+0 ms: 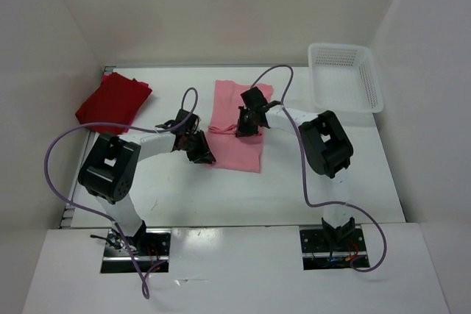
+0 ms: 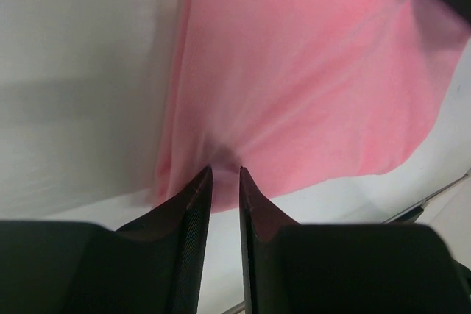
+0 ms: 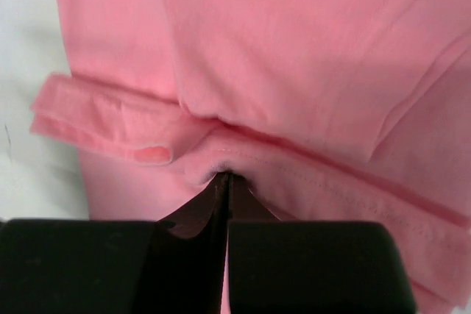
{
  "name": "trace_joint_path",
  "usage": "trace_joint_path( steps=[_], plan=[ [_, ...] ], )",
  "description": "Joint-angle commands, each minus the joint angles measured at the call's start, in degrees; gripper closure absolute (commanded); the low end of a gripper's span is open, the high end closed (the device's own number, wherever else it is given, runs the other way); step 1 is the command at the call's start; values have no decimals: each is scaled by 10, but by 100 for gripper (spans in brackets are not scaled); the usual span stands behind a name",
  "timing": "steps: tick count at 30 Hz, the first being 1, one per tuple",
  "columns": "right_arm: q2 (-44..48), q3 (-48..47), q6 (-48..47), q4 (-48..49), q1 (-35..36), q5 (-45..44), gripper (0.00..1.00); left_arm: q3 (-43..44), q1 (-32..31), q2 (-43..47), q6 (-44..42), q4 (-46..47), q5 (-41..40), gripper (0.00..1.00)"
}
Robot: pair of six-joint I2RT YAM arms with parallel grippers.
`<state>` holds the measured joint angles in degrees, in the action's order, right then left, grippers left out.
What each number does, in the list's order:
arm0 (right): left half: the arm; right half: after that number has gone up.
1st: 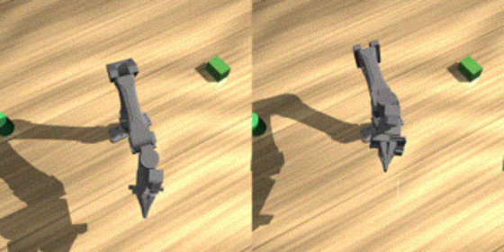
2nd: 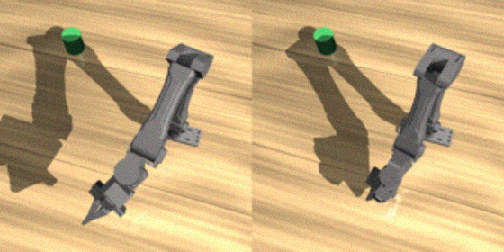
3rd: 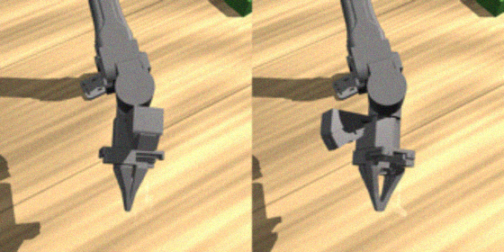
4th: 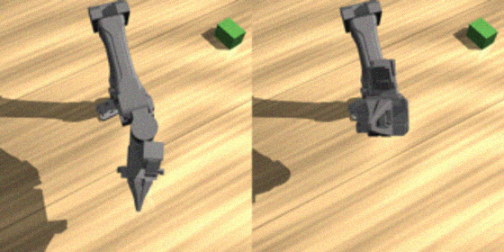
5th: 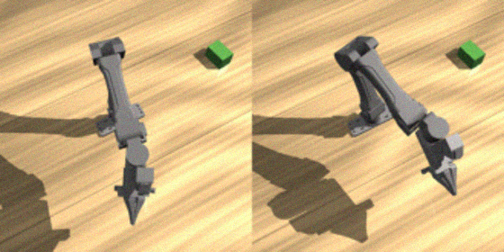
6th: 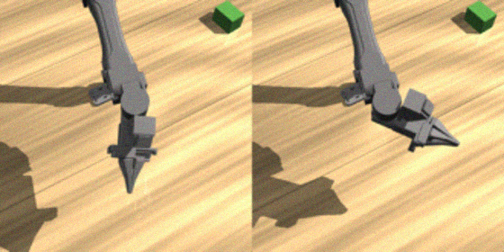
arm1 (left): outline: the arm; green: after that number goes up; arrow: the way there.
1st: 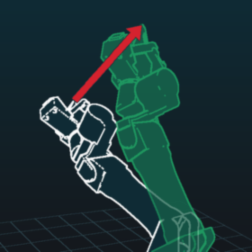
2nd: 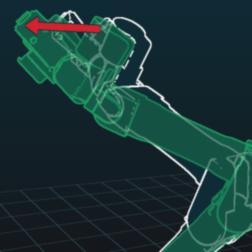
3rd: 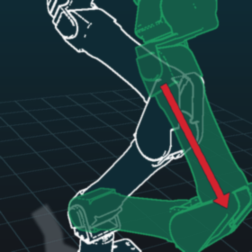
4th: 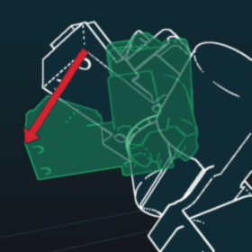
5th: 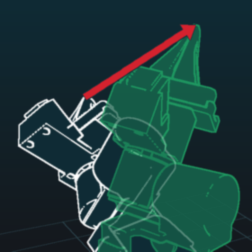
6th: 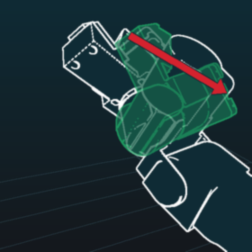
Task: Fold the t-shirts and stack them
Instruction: Fold the folded rectangular tshirt in 1/3 of the way
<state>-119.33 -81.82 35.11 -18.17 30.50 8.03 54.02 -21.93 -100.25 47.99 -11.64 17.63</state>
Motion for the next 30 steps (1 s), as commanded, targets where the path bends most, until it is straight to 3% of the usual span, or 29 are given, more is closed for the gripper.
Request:
trace_joint_path(
  steps=[1, 6, 9, 12, 17, 20, 21, 25, 30],
  plan=[
    [-31, -73, -7, 45, 2, -75, 100, -24, -4, 19, -12, -42, -19, 71],
    [-55, -184, -1, -4, -39, -98, 100, -17, -4, 69, -12, -78, -21, 71],
    [-1, -171, -1, -9, -55, -70, 100, -2, -4, 107, -18, -96, -29, 67],
    [80, -87, -1, 3, -55, -36, 99, -9, 12, 127, -18, -102, -23, 63],
    [225, 146, 26, 46, -55, 75, 92, -26, 38, 107, -18, -85, -9, 58],
    [266, 246, 33, 46, -55, 110, 79, -26, 38, 70, -29, -79, -1, 58],
    [290, 283, 40, 46, -55, 110, 67, -26, 38, 63, -29, -79, -1, 58],
    [316, 345, 54, 67, -55, 98, 46, -21, 38, 27, -34, -67, -1, 57],
    [262, 356, 60, 79, -50, 117, 46, -21, 44, 1, -34, -57, 5, 59]
  ],
)
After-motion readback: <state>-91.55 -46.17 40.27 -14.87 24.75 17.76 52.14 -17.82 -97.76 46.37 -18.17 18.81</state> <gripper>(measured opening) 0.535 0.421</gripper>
